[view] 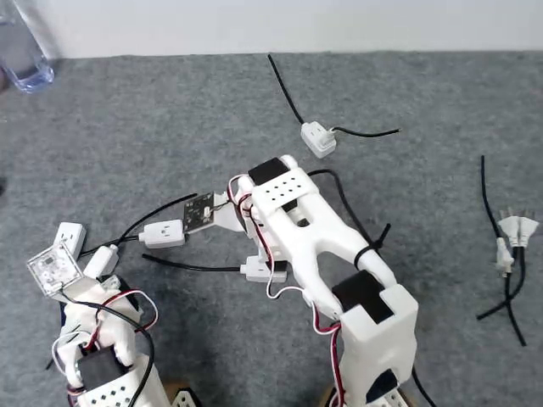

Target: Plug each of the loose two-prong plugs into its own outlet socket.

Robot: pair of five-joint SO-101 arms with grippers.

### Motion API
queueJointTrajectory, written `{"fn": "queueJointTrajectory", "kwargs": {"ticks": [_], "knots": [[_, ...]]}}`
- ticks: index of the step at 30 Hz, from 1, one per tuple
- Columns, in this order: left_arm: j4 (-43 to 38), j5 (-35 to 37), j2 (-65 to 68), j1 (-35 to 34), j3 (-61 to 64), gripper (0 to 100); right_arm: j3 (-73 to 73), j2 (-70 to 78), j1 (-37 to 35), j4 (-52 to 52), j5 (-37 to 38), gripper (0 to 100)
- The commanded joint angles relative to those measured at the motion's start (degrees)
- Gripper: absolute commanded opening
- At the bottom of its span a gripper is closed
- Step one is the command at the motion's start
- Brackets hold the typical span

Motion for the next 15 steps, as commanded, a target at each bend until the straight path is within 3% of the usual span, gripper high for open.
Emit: {"fn": "queueJointTrajectory", "kwargs": {"ticks": [1,15], "knots": [[-1.0,-0.6,-0.4,-0.4,-0.3,1,1.1,6.4,-1.7,-3.5,-0.7,0.9],[-1.0,-0.6,-0.4,-0.4,-0.3,1,-3.5,4.2,-3.2,1.5,-5.4,3.8]]}}
